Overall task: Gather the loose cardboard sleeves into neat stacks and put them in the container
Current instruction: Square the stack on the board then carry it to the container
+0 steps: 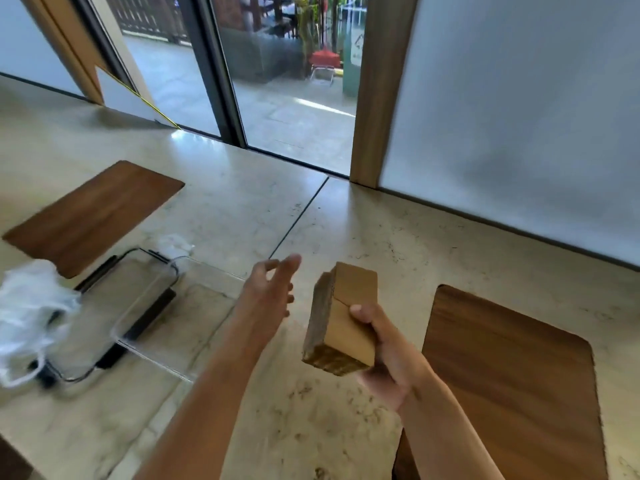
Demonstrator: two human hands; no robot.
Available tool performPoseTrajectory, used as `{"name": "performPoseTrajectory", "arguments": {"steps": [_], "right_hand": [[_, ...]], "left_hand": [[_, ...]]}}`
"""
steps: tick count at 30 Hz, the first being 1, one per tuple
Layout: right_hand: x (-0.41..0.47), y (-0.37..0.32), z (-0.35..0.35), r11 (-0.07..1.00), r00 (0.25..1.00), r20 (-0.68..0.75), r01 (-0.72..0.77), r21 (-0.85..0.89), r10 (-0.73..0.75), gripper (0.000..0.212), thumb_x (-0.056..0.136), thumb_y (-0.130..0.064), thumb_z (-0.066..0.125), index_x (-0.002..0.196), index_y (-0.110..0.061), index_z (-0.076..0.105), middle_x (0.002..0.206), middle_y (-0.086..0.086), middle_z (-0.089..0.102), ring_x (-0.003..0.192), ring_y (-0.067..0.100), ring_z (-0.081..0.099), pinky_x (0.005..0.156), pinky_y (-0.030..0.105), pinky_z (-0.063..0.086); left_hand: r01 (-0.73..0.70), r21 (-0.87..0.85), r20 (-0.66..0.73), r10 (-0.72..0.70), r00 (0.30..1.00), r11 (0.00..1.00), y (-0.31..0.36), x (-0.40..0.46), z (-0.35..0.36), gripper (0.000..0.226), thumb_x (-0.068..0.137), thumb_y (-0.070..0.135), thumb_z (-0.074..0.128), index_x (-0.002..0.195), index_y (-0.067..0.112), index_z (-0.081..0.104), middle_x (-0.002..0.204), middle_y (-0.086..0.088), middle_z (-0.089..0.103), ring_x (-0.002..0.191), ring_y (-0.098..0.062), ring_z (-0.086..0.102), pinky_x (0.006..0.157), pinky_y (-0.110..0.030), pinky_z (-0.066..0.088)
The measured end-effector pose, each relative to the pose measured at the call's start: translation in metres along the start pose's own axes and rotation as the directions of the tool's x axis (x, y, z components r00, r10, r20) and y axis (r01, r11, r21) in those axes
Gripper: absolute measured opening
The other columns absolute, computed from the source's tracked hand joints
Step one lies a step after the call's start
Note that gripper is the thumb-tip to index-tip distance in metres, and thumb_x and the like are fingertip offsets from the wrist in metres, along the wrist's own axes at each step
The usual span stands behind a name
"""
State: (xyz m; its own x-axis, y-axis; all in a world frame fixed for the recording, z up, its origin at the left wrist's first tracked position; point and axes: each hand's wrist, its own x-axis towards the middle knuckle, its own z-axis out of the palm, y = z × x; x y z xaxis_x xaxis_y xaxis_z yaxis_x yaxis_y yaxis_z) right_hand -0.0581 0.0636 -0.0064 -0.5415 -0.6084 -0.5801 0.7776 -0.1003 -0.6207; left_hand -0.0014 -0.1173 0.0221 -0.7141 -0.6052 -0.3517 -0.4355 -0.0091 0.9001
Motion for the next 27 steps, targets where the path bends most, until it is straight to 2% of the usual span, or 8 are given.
{"name": "performPoseTrajectory", "arguments": {"steps": [4,10,13,16,18,20,22,27], "right_hand": [[0.016,0.005,0.043,0.998,0.995,0.098,-0.015,0.055,0.009,0.050,0.073,-0.024,0.076,0.120,-0.006,0.069,0.102,0.015,0.078,0.084,0.025,0.075,0.075,0.034,0.059],[0.037,0.024,0.101,0.996,0.984,0.173,-0.060,0.072,0.047,0.067,0.066,-0.023,0.083,0.127,0.000,0.067,0.111,0.022,0.072,0.096,0.033,0.068,0.095,0.045,0.052],[0.047,0.039,0.124,0.993,0.980,0.178,-0.101,0.064,0.089,0.065,0.074,-0.020,0.077,0.134,0.002,0.062,0.115,0.022,0.069,0.102,0.035,0.064,0.098,0.046,0.049],[0.058,0.052,0.144,0.989,0.977,0.169,-0.139,0.042,0.130,0.056,0.073,-0.016,0.079,0.126,0.000,0.066,0.108,0.020,0.074,0.092,0.032,0.071,0.085,0.042,0.059],[0.063,0.056,0.148,0.989,0.981,0.135,-0.143,0.043,0.136,0.056,0.072,-0.013,0.084,0.124,0.002,0.067,0.110,0.022,0.072,0.095,0.033,0.068,0.089,0.044,0.057],[0.070,0.060,0.148,0.986,0.983,0.104,-0.158,0.059,0.151,0.051,0.072,-0.014,0.079,0.119,0.003,0.069,0.112,0.021,0.069,0.098,0.033,0.065,0.096,0.044,0.052],[0.075,0.064,0.148,0.985,0.985,0.064,-0.161,0.059,0.157,0.052,0.069,-0.016,0.077,0.117,0.002,0.070,0.111,0.020,0.067,0.101,0.033,0.061,0.099,0.045,0.048],[0.085,0.068,0.139,0.990,0.989,-0.051,-0.140,0.022,0.141,0.047,0.062,-0.019,0.081,0.106,-0.005,0.072,0.095,0.015,0.075,0.089,0.032,0.067,0.089,0.047,0.053]], "left_hand": [[-0.114,0.289,-0.409,0.230,0.883,0.950,-0.029,0.029,-0.080,0.025,0.096,0.030,0.058,0.114,0.016,0.068,0.108,-0.005,0.073,0.104,-0.028,0.067,0.079,-0.034,0.046],[0.100,0.617,-0.432,0.230,0.872,0.781,-0.072,0.057,-0.155,0.038,0.097,0.010,0.054,0.133,-0.001,0.061,0.130,-0.029,0.063,0.122,-0.045,0.052,0.106,-0.054,0.037],[0.126,0.561,-0.396,0.131,0.909,0.818,-0.080,0.057,-0.165,0.052,0.096,0.003,0.047,0.148,-0.002,0.049,0.143,-0.030,0.058,0.133,-0.045,0.048,0.113,-0.053,0.034],[0.132,0.463,-0.388,0.067,0.919,0.876,-0.085,0.058,-0.169,0.048,0.103,0.010,0.041,0.148,0.001,0.051,0.147,-0.025,0.058,0.136,-0.041,0.050,0.114,-0.050,0.036],[0.135,0.378,-0.404,0.032,0.914,0.916,-0.083,0.057,-0.167,0.043,0.105,0.015,0.040,0.144,0.005,0.056,0.143,-0.021,0.062,0.134,-0.039,0.052,0.110,-0.046,0.038],[0.150,0.297,-0.406,-0.018,0.914,0.943,-0.082,0.056,-0.165,0.030,0.104,0.017,0.043,0.115,0.020,0.071,0.113,-0.010,0.073,0.114,-0.037,0.059,0.090,-0.040,0.044],[0.166,0.258,-0.393,-0.054,0.918,0.952,-0.082,0.053,-0.162,0.031,0.102,0.016,0.046,0.079,0.033,0.059,0.082,0.008,0.062,0.093,-0.029,0.056,0.074,-0.037,0.037],[0.171,0.179,-0.324,-0.106,0.940,0.969,-0.085,0.050,-0.158,0.033,0.097,0.015,0.053,0.124,0.013,0.072,0.107,0.001,0.070,0.104,-0.021,0.062,0.089,-0.036,0.046]]}}
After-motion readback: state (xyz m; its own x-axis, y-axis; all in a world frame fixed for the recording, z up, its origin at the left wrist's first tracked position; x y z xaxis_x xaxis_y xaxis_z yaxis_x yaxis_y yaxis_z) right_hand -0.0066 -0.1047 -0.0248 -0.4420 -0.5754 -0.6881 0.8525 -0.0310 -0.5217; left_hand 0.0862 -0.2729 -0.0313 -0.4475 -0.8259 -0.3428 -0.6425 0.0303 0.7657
